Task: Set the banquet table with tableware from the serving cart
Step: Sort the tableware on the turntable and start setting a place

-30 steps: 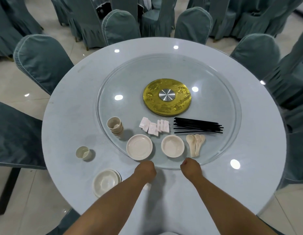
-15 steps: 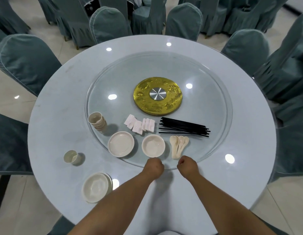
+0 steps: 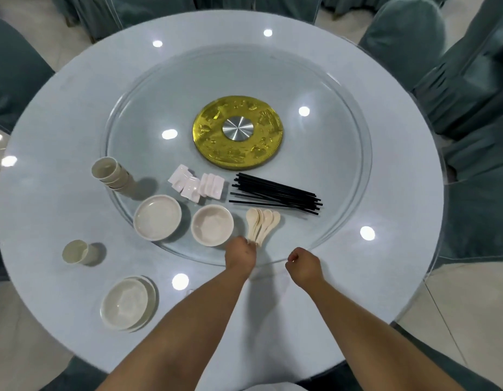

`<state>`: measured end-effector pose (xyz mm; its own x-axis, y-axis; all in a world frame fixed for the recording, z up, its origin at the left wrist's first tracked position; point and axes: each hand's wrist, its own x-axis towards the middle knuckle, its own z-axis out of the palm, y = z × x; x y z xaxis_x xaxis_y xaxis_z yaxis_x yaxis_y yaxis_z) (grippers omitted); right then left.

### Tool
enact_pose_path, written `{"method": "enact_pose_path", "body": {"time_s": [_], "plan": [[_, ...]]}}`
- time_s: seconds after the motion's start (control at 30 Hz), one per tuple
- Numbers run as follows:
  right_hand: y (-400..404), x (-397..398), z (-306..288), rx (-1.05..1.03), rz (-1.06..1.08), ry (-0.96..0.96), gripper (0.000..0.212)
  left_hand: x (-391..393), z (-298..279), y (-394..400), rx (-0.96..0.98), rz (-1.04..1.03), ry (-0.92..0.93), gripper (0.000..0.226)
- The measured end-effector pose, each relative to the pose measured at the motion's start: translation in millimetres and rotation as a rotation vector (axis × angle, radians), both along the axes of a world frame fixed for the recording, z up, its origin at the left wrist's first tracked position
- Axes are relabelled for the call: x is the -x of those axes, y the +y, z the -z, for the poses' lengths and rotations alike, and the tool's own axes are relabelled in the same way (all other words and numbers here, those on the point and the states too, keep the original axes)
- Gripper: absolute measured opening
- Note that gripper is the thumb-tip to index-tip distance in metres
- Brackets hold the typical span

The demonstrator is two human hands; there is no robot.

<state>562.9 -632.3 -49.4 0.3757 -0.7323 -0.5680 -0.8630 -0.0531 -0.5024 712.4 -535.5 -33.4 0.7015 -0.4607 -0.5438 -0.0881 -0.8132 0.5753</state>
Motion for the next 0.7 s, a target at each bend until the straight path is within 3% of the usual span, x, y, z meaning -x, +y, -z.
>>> {"method": "enact_pose_path", "body": {"time_s": [0.13, 0.7], "plan": [[-4, 7, 7, -0.041, 0.031, -0.001, 0.007, -7, 4, -2, -0.053, -0.017, -0.025, 0.026], [2, 15, 6, -0.057, 0.076, -0.028, 0.008, -16, 9, 17, -0.108, -0.077, -0.059, 0.021]]}}
